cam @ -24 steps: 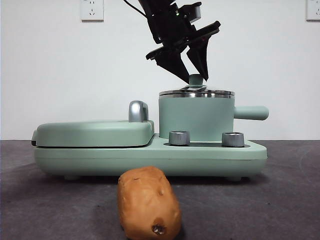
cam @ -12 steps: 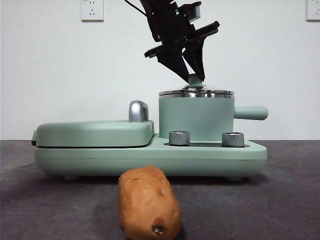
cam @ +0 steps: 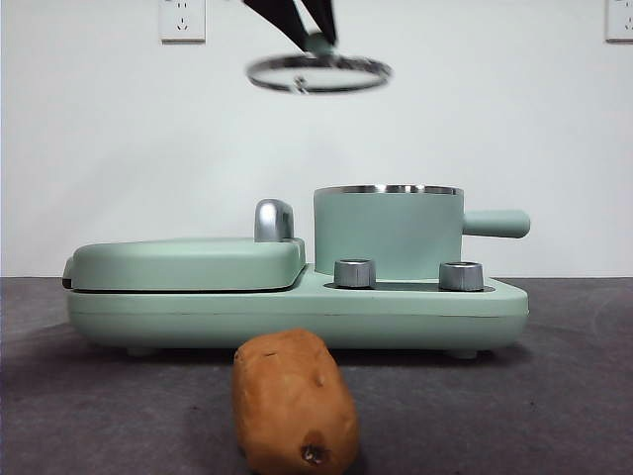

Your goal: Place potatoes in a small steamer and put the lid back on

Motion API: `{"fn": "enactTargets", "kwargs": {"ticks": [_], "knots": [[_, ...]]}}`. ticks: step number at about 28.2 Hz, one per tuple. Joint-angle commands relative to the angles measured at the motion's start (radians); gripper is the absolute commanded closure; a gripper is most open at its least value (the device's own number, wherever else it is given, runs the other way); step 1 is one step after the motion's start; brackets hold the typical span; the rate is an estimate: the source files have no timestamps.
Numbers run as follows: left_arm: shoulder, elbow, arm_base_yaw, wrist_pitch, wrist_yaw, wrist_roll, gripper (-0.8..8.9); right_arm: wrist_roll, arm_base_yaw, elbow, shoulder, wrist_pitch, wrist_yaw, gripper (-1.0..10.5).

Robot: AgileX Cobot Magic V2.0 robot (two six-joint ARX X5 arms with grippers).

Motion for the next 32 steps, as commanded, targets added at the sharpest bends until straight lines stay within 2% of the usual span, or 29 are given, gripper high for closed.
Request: {"fn": "enactTargets", "kwargs": {"ticks": [1,4,11,16,23,27,32], "knots": [[-0.030,0.043,0.025,-0.012,-0.007,0.008,8.06,0.058,0.151,0.051,0.092,-0.018,0.101,4.8],[-0.072,0.043,0.076,-0.042,-0.007,0.007,8.06,0.123,0.345,0.079,0.232,-0.018,0.220,4.8],[-0.110,0.043,0.166,-0.068,-0.007,0.007,8.06,0.199,0.540,0.088,0.458,0.002,0.300,4.8],[-0.113,0.043,0.219,-0.073,-0.007,0.007,8.06,0.227,0.597,0.088,0.592,0.006,0.305,4.8],[-0.113,0.043,0.262,-0.074,-0.007,0.007,8.06,0.237,0.616,0.087,0.723,0.030,0.296,4.8],[-0.113,0.043,0.272,-0.076,-0.006,0.007,8.06,0.237,0.613,0.087,0.782,0.044,0.277,4.8],[-0.113,0.043,0.276,-0.075,-0.006,0.007,8.06,0.236,0.612,0.087,0.861,0.078,0.205,4.8]]}}
